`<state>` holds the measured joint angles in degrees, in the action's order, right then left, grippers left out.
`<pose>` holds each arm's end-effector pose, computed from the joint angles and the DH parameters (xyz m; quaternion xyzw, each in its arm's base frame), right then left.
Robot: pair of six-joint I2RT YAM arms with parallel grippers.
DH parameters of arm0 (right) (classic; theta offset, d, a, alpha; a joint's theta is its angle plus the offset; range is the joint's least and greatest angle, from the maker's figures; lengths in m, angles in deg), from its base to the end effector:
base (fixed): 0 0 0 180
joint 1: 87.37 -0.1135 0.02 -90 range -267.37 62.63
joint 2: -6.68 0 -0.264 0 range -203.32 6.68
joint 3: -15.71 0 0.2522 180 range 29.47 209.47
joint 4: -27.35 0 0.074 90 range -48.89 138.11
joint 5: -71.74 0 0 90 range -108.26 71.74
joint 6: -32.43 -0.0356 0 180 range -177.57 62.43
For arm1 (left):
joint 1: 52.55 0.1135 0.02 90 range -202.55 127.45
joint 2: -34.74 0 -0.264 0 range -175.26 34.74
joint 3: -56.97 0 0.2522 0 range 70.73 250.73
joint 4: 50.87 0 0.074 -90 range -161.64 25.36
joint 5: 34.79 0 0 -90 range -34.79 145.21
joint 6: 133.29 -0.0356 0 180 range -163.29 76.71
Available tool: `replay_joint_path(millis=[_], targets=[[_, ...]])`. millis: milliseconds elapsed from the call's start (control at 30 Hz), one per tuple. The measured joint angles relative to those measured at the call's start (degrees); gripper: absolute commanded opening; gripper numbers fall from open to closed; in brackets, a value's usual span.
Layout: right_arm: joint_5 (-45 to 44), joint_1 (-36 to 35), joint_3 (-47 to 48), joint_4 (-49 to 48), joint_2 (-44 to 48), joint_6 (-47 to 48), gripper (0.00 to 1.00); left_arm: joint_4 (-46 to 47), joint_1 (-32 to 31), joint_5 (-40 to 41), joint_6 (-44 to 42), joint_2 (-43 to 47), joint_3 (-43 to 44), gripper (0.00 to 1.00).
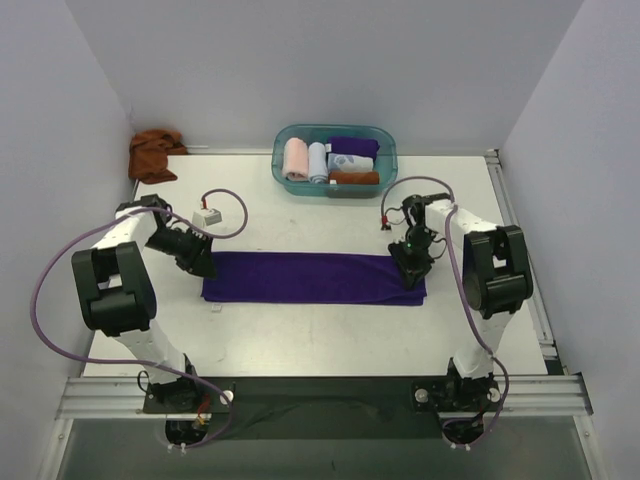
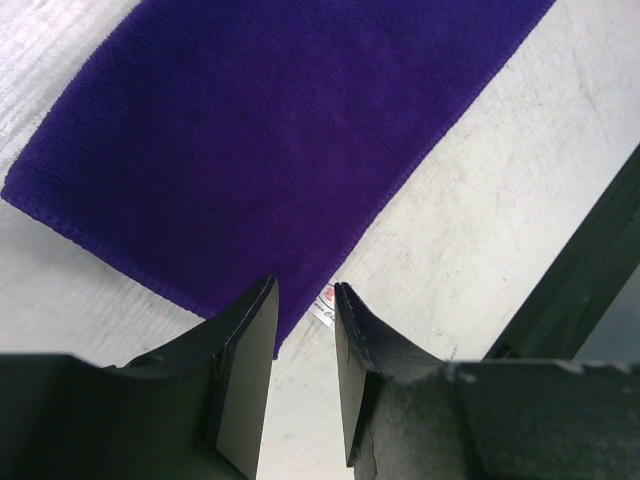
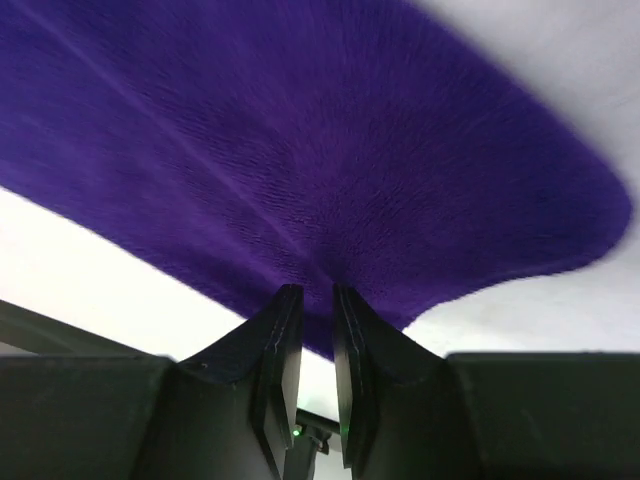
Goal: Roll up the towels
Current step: Fold the towel
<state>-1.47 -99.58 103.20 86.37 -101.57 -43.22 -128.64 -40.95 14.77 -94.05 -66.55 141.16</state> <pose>0.3474 0.0857 0.1685 -0.2390 0.9560 0.1437 0.0908 0.3026 0.0385 0.1975 0.3004 0.8882 -0.3161 0.1447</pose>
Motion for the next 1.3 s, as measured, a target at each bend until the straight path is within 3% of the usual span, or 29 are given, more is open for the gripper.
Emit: replay_joint_path(millis=[167,367,767,1033,1300], targets=[[-1.0,-0.2,-7.1,0.1,0.8,0.7,0.20,3.3,-0.4,1.4,2.4,0.0,-1.7,0.40],[-3.3,-0.8,-11.8,1.9,6.9,3.9,0.36,4.5,-0.4,2.8,3.2,0.0,-4.2,0.40],[-1.9,10.4,2.7,-0.2,6.6,-2.5,0.39,9.6,-1.4,3.9,9.2,-1.2,-4.2,0.44],[-1.3,10.3,3.3,-1.3,-1.1,-6.5,0.38,13.1,-3.1,5.7,12.8,-4.4,-4.2,0.44],[-0.3,10.3,3.4,-1.4,-2.7,-8.5,0.39,14.3,-3.4,6.2,14.3,-4.7,-4.4,0.44]])
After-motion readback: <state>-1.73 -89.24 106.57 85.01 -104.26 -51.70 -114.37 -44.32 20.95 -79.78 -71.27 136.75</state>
